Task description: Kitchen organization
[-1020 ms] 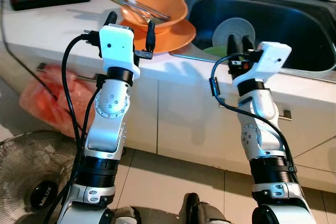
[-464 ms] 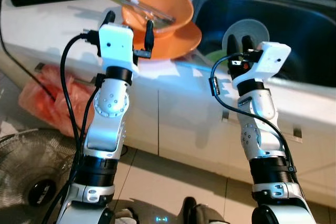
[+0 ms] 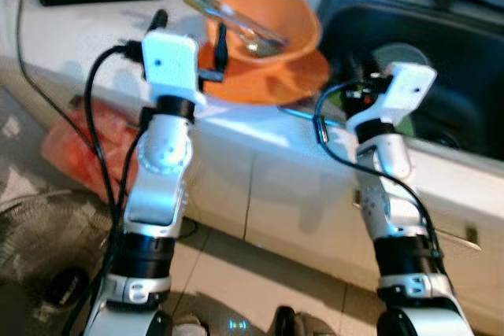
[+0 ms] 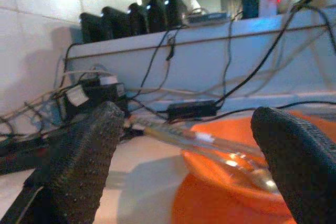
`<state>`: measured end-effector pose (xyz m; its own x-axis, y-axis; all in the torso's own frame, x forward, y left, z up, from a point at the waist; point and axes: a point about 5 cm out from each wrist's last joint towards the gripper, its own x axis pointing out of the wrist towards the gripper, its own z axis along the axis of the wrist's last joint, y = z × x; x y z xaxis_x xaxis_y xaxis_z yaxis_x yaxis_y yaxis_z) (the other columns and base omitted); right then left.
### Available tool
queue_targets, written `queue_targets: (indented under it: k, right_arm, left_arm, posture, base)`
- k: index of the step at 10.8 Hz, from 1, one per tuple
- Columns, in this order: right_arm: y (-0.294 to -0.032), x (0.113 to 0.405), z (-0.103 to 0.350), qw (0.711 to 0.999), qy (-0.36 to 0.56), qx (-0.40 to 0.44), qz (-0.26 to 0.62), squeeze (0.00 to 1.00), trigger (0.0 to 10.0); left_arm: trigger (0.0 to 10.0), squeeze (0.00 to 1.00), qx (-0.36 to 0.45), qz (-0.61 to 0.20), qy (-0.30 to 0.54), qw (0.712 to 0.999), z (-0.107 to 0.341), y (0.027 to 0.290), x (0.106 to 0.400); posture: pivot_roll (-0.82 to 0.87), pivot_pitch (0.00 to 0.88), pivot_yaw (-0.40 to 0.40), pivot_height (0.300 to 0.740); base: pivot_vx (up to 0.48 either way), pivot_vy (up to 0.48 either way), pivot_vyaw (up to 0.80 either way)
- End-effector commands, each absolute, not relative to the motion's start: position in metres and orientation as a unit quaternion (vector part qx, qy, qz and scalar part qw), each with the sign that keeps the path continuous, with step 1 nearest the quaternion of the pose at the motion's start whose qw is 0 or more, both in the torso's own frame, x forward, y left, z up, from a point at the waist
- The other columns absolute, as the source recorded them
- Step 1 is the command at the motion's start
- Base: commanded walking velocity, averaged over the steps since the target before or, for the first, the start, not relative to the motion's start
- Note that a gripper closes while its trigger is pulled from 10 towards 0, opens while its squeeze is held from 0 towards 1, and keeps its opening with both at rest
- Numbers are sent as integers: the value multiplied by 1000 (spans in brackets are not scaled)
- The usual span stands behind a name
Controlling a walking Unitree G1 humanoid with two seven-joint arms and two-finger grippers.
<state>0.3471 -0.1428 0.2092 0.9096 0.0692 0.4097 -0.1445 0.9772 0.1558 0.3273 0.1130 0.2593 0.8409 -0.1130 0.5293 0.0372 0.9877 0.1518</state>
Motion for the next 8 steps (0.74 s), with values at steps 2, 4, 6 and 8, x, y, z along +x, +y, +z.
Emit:
queue_targets:
  k: [2, 4, 6, 8]
  right_arm:
    - [-143, 347, 206, 974, -198, 95, 53, 0, 10000]
    - [-143, 348, 205, 975, -192, 103, 53, 0, 10000]
    - [-142, 347, 206, 974, -198, 95, 54, 0, 10000]
    - [-142, 348, 206, 974, -197, 97, 54, 0, 10000]
  left_arm:
    - [10000, 0, 70, -44, -292, 953, 264, 110, 325]
    - [10000, 0, 69, -46, -291, 953, 264, 109, 324]
    - [10000, 0, 67, -47, -291, 953, 264, 109, 324]
    - [10000, 0, 67, -48, -292, 953, 264, 108, 324]
  posture:
    - [130, 189, -31, 740]
    - [129, 187, -31, 740]
    - [130, 186, -32, 740]
    - [131, 187, -34, 740]
  base:
    - [294, 0, 0]
    - [302, 0, -647]
    - [306, 0, -400]
    - [307, 0, 0]
